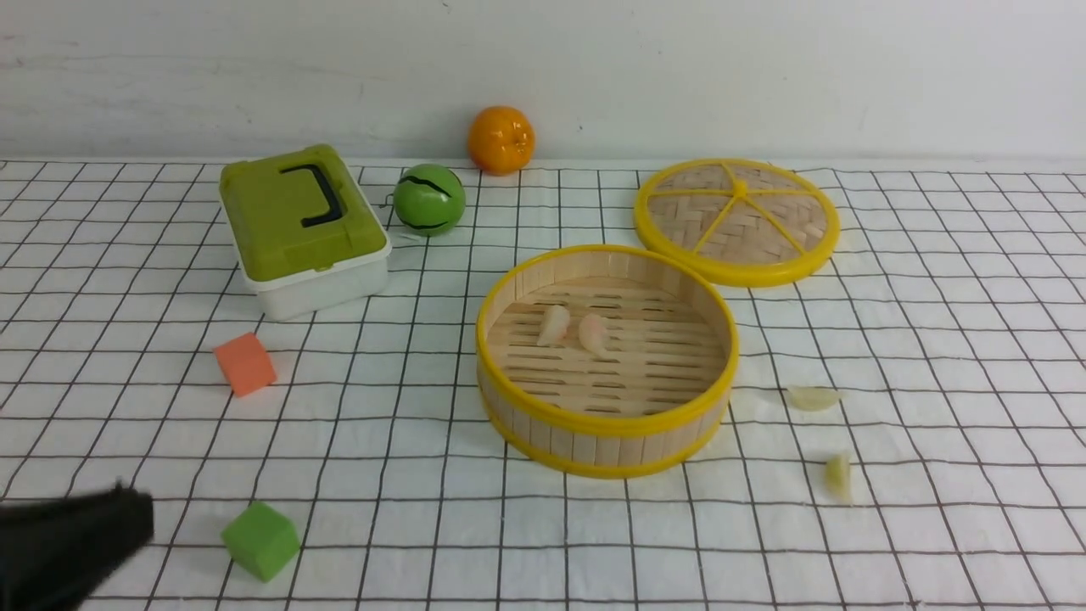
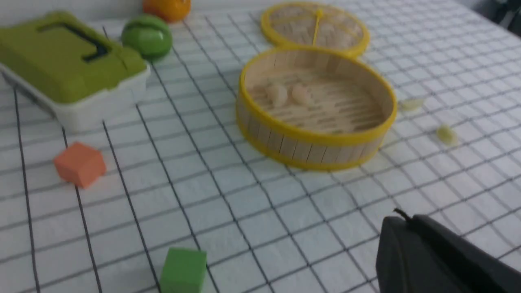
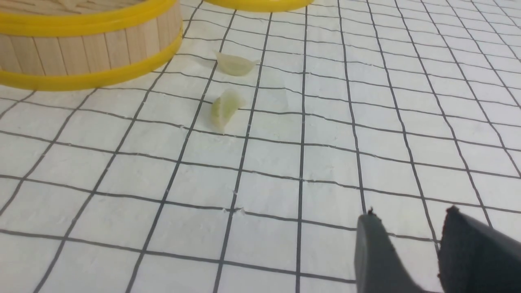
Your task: Put the dumplings into the steamer on the table with the white tablecloth.
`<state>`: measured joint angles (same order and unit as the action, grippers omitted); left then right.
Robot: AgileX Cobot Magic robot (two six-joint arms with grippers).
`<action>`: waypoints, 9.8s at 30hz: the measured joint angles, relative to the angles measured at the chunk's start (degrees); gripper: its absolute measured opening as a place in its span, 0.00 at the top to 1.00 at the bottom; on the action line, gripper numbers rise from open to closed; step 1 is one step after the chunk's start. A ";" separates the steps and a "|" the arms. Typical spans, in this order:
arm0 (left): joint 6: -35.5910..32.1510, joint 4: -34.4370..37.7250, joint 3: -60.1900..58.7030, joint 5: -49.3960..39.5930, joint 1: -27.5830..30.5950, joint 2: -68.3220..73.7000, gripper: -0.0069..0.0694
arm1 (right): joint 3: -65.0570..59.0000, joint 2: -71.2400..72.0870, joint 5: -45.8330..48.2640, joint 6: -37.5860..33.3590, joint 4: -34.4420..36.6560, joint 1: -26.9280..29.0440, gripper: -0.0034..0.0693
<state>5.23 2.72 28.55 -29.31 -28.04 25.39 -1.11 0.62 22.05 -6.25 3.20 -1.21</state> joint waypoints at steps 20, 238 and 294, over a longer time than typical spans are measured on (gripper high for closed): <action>8.95 -7.94 -24.23 15.44 14.73 -25.69 0.93 | 0.00 0.00 0.00 0.00 0.00 0.00 0.62; 2.06 -2.72 -30.22 6.99 18.81 -25.89 0.73 | 105.65 -123.15 24.63 -11.06 17.28 -18.58 0.74; 1.99 -2.72 -30.22 6.99 18.81 -25.89 0.68 | 75.75 -58.83 20.63 15.43 -18.69 -8.09 0.98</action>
<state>7.22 0.00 -1.67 -22.31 -9.23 -0.49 74.64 -58.20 42.68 9.18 -15.49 -9.30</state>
